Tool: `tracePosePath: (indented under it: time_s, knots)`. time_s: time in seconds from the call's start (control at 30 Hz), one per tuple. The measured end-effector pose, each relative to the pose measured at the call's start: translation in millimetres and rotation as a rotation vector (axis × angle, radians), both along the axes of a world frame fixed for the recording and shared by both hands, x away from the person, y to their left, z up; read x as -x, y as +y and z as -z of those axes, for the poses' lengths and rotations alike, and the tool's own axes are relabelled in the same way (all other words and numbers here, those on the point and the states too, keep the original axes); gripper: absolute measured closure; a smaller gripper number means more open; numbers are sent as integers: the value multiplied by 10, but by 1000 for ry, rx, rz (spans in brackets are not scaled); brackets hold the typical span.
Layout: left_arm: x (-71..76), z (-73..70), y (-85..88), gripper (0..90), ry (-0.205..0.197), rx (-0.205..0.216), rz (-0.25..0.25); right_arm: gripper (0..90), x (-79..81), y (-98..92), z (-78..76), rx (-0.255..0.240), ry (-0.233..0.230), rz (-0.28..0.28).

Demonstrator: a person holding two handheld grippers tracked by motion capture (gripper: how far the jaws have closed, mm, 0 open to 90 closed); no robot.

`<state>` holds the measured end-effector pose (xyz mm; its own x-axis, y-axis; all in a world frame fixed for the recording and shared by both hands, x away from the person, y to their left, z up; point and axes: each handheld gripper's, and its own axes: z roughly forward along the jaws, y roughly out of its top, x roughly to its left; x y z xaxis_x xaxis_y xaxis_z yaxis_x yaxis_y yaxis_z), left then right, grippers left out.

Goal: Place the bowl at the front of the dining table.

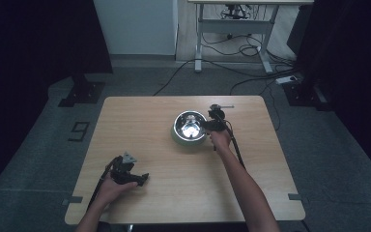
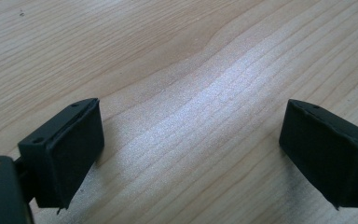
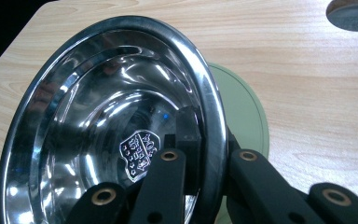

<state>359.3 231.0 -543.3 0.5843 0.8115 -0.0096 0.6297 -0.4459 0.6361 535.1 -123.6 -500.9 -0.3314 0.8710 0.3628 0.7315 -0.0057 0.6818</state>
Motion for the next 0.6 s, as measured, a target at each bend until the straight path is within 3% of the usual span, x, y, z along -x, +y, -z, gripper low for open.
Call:
tracePosePath:
  time_s: [0.6]
  knots:
    - [0,0,0,64,0,0,0,871,-86,21,93,3,14,17]
